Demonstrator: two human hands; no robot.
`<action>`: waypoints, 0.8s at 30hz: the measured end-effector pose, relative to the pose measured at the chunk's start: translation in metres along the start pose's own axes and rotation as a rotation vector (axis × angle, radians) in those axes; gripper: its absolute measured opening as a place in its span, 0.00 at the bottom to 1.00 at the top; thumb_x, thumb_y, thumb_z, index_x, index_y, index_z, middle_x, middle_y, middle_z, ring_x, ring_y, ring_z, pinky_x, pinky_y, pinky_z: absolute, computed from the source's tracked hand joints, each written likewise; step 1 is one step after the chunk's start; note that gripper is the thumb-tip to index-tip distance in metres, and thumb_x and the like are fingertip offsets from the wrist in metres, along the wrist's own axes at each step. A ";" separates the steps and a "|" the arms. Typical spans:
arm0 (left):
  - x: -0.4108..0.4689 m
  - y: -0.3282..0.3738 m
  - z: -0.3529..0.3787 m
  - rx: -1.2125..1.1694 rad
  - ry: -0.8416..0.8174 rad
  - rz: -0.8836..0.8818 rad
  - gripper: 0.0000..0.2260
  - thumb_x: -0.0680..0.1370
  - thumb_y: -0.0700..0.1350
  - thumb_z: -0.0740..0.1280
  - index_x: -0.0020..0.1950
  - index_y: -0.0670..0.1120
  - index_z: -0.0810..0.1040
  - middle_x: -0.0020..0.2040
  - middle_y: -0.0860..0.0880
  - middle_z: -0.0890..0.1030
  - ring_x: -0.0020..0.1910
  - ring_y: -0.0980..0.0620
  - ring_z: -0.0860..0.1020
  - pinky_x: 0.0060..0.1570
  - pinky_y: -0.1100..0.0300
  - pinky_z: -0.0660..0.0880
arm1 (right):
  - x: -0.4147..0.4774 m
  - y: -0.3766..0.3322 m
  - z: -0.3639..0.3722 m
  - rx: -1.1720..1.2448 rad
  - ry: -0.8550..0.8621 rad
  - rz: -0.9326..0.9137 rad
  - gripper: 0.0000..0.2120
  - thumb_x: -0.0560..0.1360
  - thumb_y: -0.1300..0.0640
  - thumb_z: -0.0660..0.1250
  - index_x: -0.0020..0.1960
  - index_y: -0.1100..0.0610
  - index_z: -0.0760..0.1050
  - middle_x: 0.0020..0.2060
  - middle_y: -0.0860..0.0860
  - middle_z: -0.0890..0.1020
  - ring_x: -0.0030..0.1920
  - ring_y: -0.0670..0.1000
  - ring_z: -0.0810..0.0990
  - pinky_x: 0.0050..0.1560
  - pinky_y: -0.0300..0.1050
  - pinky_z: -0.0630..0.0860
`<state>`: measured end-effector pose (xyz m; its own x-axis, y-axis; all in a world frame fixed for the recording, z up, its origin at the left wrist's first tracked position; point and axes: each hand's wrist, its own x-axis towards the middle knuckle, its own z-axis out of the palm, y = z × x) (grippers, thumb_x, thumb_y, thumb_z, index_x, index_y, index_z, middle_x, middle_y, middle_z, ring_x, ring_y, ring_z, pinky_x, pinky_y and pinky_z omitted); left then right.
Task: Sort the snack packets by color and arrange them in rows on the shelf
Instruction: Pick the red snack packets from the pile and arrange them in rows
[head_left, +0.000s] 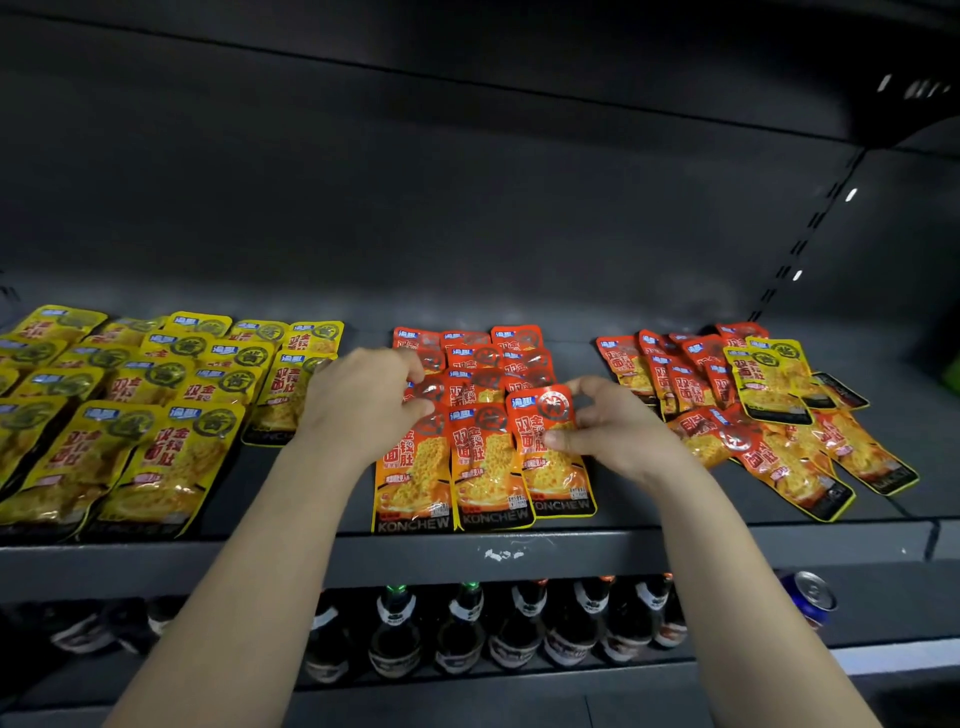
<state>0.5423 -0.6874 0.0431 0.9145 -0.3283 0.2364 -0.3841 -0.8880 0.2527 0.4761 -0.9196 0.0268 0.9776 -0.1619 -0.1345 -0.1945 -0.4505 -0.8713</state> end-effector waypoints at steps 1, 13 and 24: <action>0.000 0.000 0.000 -0.004 0.001 -0.002 0.15 0.76 0.55 0.69 0.61 0.53 0.77 0.57 0.54 0.81 0.56 0.50 0.79 0.55 0.52 0.74 | 0.001 0.001 0.000 -0.025 0.017 -0.004 0.19 0.69 0.66 0.75 0.56 0.57 0.73 0.41 0.56 0.85 0.43 0.50 0.85 0.50 0.46 0.81; -0.001 0.005 0.003 -0.055 0.046 -0.003 0.14 0.76 0.55 0.69 0.59 0.53 0.78 0.54 0.54 0.83 0.56 0.51 0.79 0.58 0.50 0.74 | 0.004 0.005 0.003 -0.320 0.140 -0.042 0.18 0.66 0.57 0.79 0.49 0.49 0.72 0.40 0.46 0.73 0.43 0.49 0.75 0.46 0.46 0.72; 0.001 0.014 0.012 -0.086 0.067 0.025 0.11 0.75 0.55 0.70 0.55 0.54 0.79 0.53 0.55 0.83 0.56 0.51 0.79 0.59 0.51 0.72 | -0.002 0.008 0.000 -0.329 0.208 -0.012 0.25 0.67 0.51 0.78 0.56 0.53 0.68 0.47 0.47 0.73 0.50 0.50 0.74 0.49 0.44 0.69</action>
<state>0.5392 -0.7034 0.0359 0.8952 -0.3252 0.3049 -0.4187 -0.8480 0.3250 0.4723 -0.9228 0.0206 0.9494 -0.3140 0.0028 -0.2314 -0.7056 -0.6698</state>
